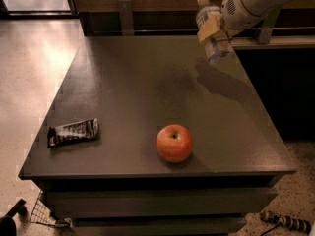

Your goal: Place blue plastic bottle upright

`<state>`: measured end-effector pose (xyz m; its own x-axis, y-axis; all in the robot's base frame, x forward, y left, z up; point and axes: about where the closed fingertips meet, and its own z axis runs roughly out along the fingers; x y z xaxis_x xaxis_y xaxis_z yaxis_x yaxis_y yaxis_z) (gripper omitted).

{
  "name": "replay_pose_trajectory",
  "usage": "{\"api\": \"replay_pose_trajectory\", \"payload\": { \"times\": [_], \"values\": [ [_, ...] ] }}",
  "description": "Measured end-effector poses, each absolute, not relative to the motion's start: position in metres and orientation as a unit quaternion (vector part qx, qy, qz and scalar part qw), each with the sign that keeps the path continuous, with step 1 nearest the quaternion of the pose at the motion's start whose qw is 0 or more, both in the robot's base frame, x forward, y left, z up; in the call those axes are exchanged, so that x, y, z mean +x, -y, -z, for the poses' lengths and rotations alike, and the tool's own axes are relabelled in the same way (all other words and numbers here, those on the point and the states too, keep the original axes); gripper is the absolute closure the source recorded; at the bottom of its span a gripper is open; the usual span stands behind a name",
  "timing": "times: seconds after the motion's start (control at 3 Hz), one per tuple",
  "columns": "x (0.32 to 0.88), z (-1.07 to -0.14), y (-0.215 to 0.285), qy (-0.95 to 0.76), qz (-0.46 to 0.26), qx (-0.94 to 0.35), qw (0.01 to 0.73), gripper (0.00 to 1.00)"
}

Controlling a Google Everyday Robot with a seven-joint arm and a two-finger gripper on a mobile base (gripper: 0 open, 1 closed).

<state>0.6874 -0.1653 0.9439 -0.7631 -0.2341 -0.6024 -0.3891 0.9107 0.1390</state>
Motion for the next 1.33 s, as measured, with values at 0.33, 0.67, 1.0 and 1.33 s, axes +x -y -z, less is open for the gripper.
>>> {"api": "replay_pose_trajectory", "payload": {
  "times": [0.33, 0.67, 1.0, 1.33],
  "values": [
    [0.685, -0.957, 0.166, -0.897, -0.151, -0.219, 0.354, 1.0],
    [0.682, -0.965, 0.164, -0.862, -0.183, -0.272, 0.388, 1.0],
    [0.679, -0.969, 0.159, -0.819, -0.226, -0.328, 0.412, 1.0],
    [0.671, -0.969, 0.149, -0.766, -0.261, -0.388, 0.44, 1.0]
  ]
}}
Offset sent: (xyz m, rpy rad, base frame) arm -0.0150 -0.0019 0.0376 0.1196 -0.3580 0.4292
